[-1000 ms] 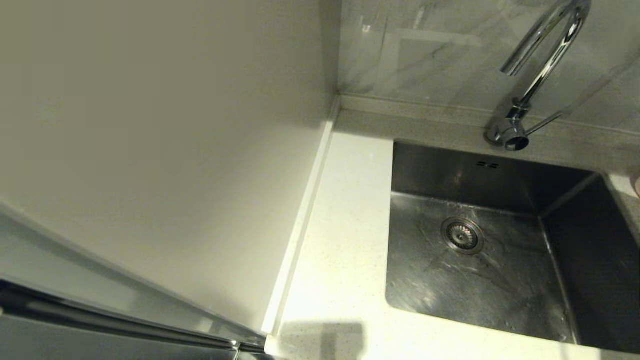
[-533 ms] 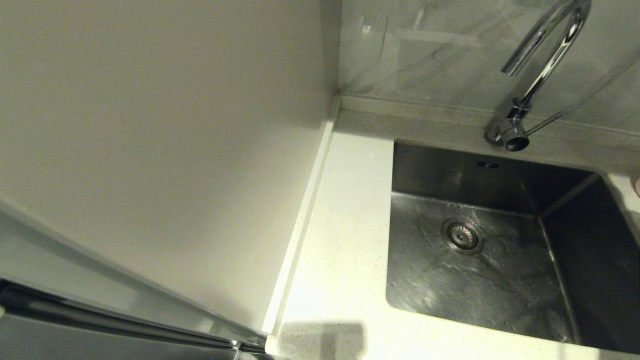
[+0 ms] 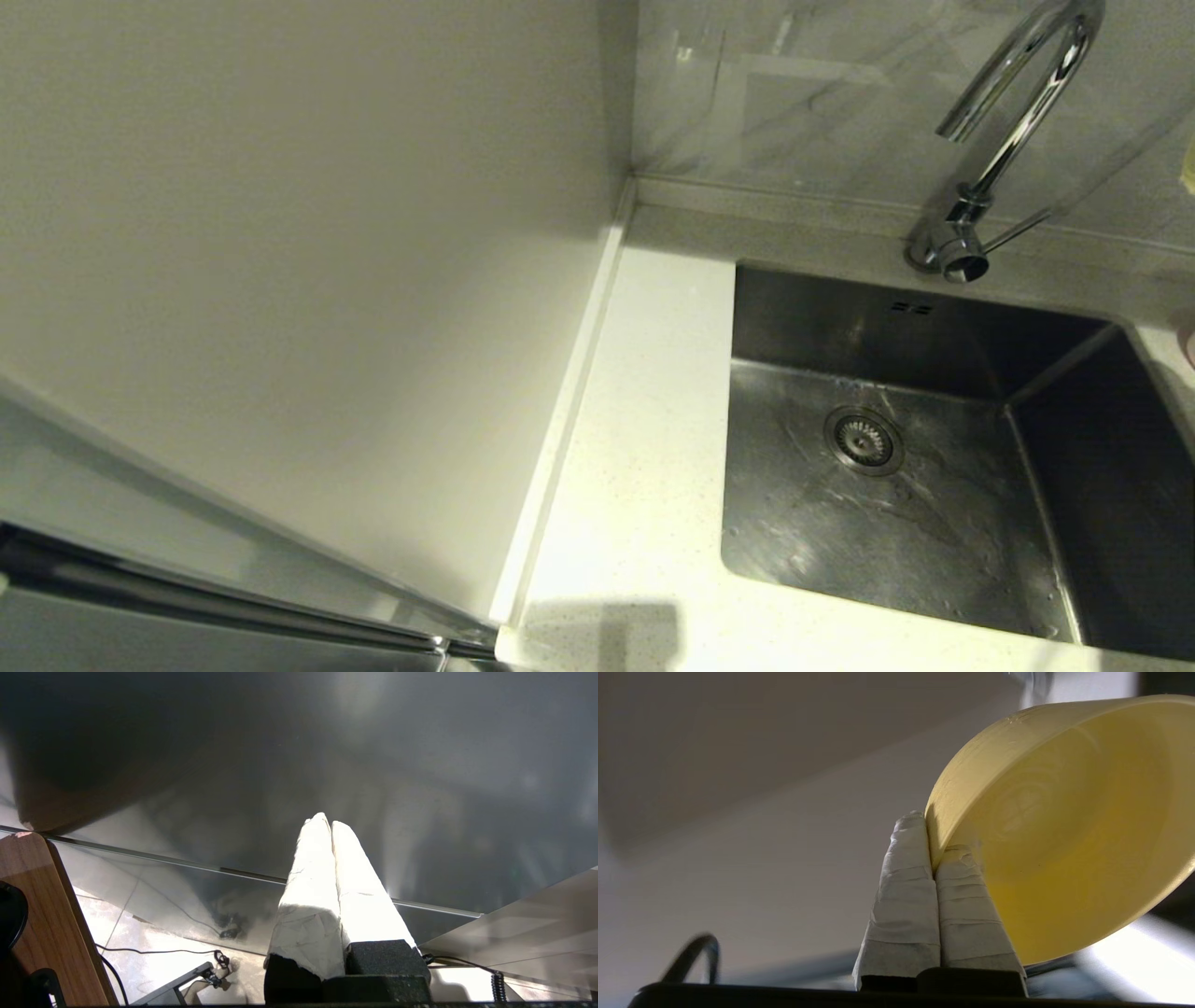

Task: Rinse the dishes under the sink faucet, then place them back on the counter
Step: Put a bowl back to the table from the sink

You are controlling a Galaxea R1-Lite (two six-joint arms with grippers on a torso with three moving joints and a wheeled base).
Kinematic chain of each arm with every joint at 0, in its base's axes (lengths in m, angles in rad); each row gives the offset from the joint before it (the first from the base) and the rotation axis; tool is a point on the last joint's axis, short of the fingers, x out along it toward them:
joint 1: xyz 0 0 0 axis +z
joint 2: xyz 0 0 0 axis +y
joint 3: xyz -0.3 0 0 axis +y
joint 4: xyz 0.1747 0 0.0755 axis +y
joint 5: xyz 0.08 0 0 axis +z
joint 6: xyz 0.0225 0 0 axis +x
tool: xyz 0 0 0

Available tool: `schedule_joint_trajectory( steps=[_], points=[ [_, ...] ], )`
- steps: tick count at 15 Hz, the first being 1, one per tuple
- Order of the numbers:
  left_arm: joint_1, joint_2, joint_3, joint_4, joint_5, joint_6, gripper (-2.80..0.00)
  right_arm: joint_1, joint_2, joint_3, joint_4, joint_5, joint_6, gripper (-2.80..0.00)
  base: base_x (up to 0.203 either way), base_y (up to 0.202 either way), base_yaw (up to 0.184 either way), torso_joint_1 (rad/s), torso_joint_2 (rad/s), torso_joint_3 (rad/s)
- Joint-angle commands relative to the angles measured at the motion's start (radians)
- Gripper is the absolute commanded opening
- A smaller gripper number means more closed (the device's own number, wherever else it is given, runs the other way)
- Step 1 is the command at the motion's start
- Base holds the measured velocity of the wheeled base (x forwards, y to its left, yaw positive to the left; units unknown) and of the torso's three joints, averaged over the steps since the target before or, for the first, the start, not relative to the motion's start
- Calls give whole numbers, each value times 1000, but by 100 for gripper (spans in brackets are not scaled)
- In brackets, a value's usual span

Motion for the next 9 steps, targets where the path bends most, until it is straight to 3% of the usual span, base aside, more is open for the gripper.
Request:
schedule_joint_trajectory(
  steps=[1, 5, 9],
  points=[
    [0, 0, 3, -1, 0, 0, -280, 41, -24, -29, 492, 10, 8, -280, 0, 0, 0, 0, 0, 0],
    [0, 0, 3, -1, 0, 0, -280, 107, -11, -148, 793, 10, 15, -280, 0, 0, 0, 0, 0, 0],
    [0, 0, 3, -1, 0, 0, -280, 165, 31, -112, 893, 10, 16, -280, 0, 0, 0, 0, 0, 0]
  ],
)
